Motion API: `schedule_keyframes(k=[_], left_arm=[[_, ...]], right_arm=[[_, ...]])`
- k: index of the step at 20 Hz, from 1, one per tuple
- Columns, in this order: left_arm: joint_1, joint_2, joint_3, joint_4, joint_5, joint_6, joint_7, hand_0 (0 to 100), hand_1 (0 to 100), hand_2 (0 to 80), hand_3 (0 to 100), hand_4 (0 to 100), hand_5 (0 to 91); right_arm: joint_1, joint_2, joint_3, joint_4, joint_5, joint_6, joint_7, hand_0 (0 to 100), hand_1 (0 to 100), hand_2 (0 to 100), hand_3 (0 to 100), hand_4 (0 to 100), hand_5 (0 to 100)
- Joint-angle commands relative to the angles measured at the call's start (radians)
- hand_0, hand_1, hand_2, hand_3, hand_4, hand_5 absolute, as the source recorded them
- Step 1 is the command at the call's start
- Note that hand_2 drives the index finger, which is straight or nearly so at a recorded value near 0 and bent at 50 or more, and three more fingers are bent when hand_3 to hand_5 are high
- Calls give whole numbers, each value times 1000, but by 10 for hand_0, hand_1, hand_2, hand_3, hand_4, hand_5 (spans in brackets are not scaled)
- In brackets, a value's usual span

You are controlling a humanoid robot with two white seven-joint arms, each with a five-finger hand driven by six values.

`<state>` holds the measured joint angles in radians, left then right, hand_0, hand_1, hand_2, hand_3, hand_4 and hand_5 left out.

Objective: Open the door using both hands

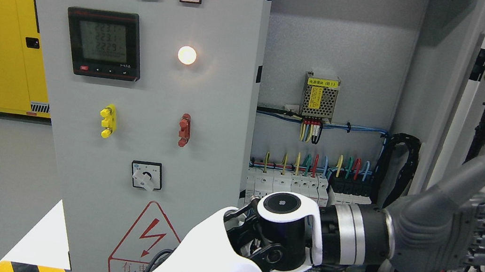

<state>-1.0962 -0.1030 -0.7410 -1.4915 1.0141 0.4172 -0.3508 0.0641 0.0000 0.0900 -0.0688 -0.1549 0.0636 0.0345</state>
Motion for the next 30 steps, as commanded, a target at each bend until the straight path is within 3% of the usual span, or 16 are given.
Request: schedule_keyframes(k=[1,4,9,11,12,15,20,23,26,30], left_arm=[[299,140,84,-203,-193,-29,6,0,0,0,0,0,0],[536,175,86,-277,-363,-84,15,0,0,0,0,0,0],[852,227,118,-274,-555,-265,30,0,0,0,0,0,0],[981,232,155,-265,-728,-340,108,0,0,0,0,0,0],[1028,232,195,-251,-780,-350,145,0,0,0,0,0,0],[1168,229,297,-159,-793,-367,161,0,0,0,0,0,0],[1282,227,428,158,-792,-520,161,0,0,0,0,0,0],[1282,224,483,408,-790,-586,161,0,0,0,0,0,0],[1262,171,592,736,-781,-644,158,0,0,0,0,0,0],[1182,121,722,1135,-779,-660,158,0,0,0,0,0,0]], right_arm=[[2,-25,1,0,0,-1,1,216,0,0,0,0,0],[2,-23,1,0,0,-1,1,216,0,0,0,0,0],[0,-28,-1,0,0,-1,1,216,0,0,0,0,0],[0,-28,-1,0,0,-1,1,217,0,0,0,0,0],[0,-26,-1,0,0,-1,1,217,0,0,0,0,0],[0,-26,-1,0,0,-1,1,217,0,0,0,0,0],[0,-26,-1,0,0,-1,1,216,0,0,0,0,0],[0,-26,-1,0,0,-1,1,216,0,0,0,0,0],[0,-29,-1,0,0,-1,1,216,0,0,0,0,0],[0,-37,-1,0,0,-1,1,216,0,0,0,0,0]])
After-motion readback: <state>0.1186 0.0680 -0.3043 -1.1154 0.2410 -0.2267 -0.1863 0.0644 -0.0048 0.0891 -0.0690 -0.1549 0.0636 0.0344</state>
